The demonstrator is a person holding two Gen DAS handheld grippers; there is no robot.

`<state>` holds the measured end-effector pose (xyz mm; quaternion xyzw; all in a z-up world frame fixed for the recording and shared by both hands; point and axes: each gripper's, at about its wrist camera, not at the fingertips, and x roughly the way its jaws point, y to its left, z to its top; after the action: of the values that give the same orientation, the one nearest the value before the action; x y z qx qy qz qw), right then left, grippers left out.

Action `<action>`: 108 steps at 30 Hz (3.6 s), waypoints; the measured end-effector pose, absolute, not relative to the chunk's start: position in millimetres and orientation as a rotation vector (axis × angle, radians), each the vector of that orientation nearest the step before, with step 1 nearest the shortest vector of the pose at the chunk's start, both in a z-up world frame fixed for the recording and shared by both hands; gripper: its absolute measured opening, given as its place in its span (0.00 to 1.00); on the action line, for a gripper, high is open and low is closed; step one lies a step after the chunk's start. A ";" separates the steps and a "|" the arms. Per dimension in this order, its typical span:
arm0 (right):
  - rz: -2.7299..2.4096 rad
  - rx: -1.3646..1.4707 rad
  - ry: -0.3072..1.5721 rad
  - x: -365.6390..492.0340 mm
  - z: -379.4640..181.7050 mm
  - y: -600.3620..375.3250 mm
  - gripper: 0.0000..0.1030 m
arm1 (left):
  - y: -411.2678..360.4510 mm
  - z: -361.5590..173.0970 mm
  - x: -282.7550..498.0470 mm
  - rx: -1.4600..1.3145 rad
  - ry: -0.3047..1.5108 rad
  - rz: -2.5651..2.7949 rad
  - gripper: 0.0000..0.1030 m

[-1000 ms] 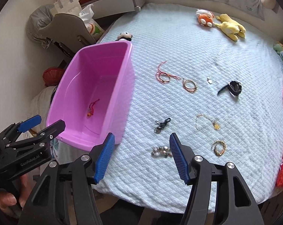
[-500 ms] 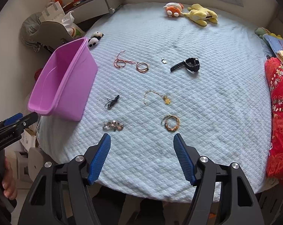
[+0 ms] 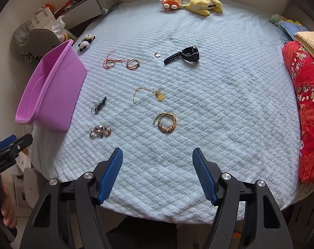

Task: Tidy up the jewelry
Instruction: 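Move both open tools back over the remaining jewelry on the bed, then grasp the beaded bracelet with the left tool while the right tool grasps the braided bracelet, then carry the beaded bracelet in the left tool while the right tool carries the braided bracelet to the tub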

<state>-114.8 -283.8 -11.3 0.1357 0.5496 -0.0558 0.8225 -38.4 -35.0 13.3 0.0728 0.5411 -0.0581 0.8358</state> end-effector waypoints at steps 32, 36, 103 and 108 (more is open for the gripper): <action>-0.120 0.196 1.066 -41.1 -200.6 -290.3 0.65 | -64.2 -209.4 11.3 0.071 1.110 -0.082 0.91; -0.126 0.182 1.057 -33.8 -207.0 -292.8 0.65 | -69.7 -213.9 13.1 0.085 1.099 -0.089 0.91; -0.036 0.165 1.053 -45.7 -192.2 -260.3 0.08 | -87.0 -188.8 2.6 0.076 1.050 -0.158 0.16; -0.011 0.170 1.066 -55.5 -169.8 -254.9 0.08 | -85.2 -165.9 -2.3 0.050 1.061 -0.154 0.16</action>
<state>-55.5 -254.9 -169.8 0.0808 0.5076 -0.0050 0.8578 -2.3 -85.2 -165.9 0.0236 0.5052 -0.0733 0.8595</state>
